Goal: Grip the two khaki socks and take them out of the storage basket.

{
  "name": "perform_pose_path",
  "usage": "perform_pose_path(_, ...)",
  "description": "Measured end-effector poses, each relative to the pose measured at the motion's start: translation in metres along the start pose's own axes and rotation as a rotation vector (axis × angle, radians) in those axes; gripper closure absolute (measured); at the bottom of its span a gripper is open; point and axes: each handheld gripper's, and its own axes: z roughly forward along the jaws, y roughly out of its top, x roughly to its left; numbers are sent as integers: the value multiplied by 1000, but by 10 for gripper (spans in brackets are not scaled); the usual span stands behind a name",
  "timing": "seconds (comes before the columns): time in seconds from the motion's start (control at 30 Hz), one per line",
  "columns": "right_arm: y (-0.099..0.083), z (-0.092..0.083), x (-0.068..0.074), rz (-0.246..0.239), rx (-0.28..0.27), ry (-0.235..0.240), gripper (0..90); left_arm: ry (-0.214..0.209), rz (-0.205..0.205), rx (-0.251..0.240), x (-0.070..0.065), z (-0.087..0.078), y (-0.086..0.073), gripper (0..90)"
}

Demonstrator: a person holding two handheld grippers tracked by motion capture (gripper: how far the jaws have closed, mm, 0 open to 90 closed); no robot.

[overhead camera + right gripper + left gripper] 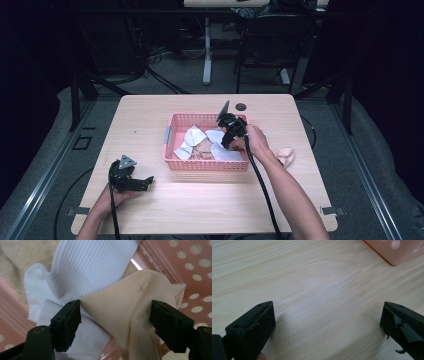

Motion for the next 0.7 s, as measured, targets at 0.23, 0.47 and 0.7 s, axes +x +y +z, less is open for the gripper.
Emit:
perform_pose_path(0.23,2,4,-2,16,12,-5,559,-1,1,0,0,0,0,1)
perform_pose_path(0.47,-3,-3,-6,46,-17,66,833,0,1,0,0,0,0,1)
perform_pose_path(0.7,-14,-22,-16,98,-81,153,843,-1,1,0,0,0,0,1)
